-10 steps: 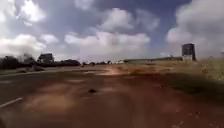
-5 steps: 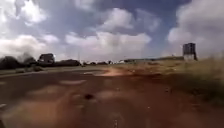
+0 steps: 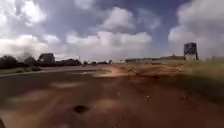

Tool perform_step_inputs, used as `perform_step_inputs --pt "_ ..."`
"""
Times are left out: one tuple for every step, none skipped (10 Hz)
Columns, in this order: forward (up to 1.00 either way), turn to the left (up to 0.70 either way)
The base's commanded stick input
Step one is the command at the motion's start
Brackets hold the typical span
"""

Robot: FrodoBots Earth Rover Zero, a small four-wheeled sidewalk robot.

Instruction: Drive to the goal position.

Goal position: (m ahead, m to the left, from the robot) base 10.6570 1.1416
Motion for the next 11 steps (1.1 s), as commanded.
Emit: perform_step_inputs --pt "1.0 0.0" --pt "1.0 0.0" --pt "1.0 0.0" --pt "1.0 0.0" --pt "1.0 0.0" --pt "1.0 0.0" --pt "1.0 0.0" --pt "1.0 0.0" --pt "1.0 0.0" --pt "1.0 0.0" --pt "1.0 0.0"
